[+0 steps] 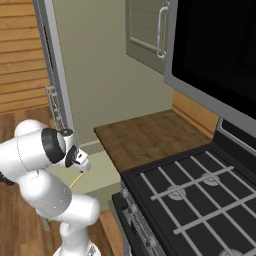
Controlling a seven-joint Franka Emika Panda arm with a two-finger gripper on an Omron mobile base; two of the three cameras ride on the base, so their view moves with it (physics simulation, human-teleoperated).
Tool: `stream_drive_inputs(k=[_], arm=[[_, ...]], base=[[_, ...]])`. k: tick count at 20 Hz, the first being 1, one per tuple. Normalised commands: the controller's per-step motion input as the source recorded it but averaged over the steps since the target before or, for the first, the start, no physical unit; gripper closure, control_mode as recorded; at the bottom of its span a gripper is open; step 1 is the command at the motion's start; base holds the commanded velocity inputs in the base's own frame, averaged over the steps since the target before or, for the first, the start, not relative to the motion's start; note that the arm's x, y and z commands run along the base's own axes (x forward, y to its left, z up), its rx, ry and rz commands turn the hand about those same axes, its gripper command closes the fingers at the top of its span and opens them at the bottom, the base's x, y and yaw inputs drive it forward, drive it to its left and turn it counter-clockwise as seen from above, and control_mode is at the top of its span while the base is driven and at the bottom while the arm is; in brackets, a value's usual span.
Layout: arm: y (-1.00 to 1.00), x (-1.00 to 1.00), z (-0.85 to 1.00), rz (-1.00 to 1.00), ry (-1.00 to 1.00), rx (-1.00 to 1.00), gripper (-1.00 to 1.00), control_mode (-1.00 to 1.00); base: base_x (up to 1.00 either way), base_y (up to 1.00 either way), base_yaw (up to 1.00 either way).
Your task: Take a straw from the drawer in front and place it inside the glass cup on the dining counter.
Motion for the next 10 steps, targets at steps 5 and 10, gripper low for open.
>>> stream_drive_inputs(k=[5, 10], arm=[[0.05, 0.33, -0.38, -0.03, 0.00, 0.00, -1.00, -1.00], [0.09, 0.40, -0.36, -0.03, 0.00, 0.00, -1.00, -1.00]], base=[[0.00, 0.00, 0.00], [0.00, 0.00, 0.00]])
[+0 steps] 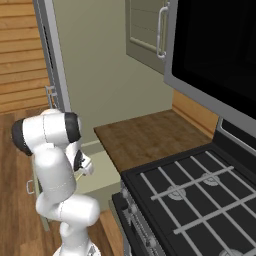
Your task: Take a straw from the drawer in front and place it inside the glass cup on the dining counter.
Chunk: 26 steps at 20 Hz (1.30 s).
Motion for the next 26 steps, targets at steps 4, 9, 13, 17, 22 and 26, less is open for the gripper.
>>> stream_drive_inputs(k=[4, 9, 13, 17, 22, 26], arm=[[0.12, 0.41, -0.31, -0.02, 0.00, 0.00, -1.00, -1.00], [0.16, 0.42, -0.23, 0.00, 0.04, 0.00, -1.00, -1.00], [0.21, 0.24, -0.23, 0.00, 0.07, 0.00, -1.00, -1.00], [0.14, 0.15, -0.26, 0.00, 0.06, -0.01, -1.00, -1.00], [0.01, 0.38, -0.23, 0.00, 0.06, 0.00, -1.00, -1.00], [0.00, 0.43, -0.29, 0.00, 0.10, 0.00, -1.00, -1.00]], base=[[0.00, 0.00, 0.00], [0.00, 0.00, 0.00], [0.00, 0.00, 0.00], [0.00, 0.00, 0.00], [0.00, 0.00, 0.00], [0.00, 0.00, 0.00]])
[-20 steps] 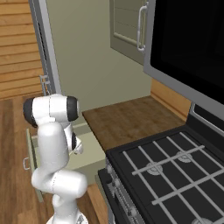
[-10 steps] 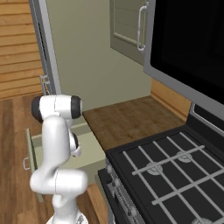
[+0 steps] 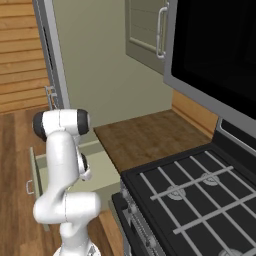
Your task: Take a straw from the drawer in front and place it inside the glass cup on the dining counter.
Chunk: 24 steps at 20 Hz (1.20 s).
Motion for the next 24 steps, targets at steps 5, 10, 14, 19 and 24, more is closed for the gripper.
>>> stream_drive_inputs(k=[5, 10, 14, 19, 24], arm=[[0.03, 0.25, -0.32, 0.00, 0.12, 0.00, 1.00, -1.00], [0.00, 0.08, -0.21, 0.00, 0.09, 0.00, 1.00, -1.00], [0.00, 0.02, -0.16, 0.00, 0.08, 0.00, 1.00, -1.00], [0.00, -0.04, -0.03, 0.00, 0.02, 0.00, 1.00, -1.00], [0.00, -0.16, 0.00, 0.00, 0.00, 0.00, 1.00, -1.00]], base=[[0.00, 0.00, 0.00], [0.00, 0.00, 0.00], [0.00, 0.00, 0.00], [0.00, 0.00, 0.00], [0.00, 0.00, 0.00]])
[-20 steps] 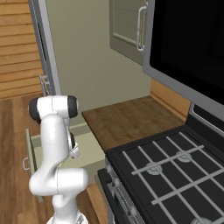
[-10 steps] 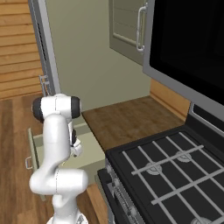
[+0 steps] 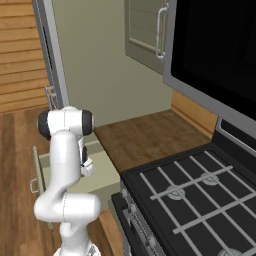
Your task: Take a straw from the drawer in front and place it inside the glass cup on the dining counter.
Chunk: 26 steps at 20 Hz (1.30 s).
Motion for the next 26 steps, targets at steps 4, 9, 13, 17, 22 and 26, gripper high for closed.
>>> stream_drive_inputs(k=[4, 9, 13, 17, 22, 26], arm=[[0.00, -0.62, 0.61, 0.00, -0.17, 0.00, 1.00, -1.00], [-0.04, -0.59, 1.00, 0.00, -0.22, 0.09, 1.00, -1.00], [0.00, -0.10, 1.00, 0.07, -0.12, 0.17, 1.00, -1.00], [0.00, 0.14, 1.00, 0.14, -0.01, 0.20, 1.00, -1.00], [0.02, 0.18, 1.00, 0.17, 0.00, 0.13, 1.00, -1.00], [0.15, 0.03, 1.00, 0.17, -0.03, 0.01, 1.00, -1.00]], base=[[0.00, 0.00, 0.00], [0.00, 0.00, 0.00], [0.00, 0.00, 0.00], [0.00, 0.00, 0.00], [0.00, 0.00, 0.00], [0.00, 0.00, 0.00]])
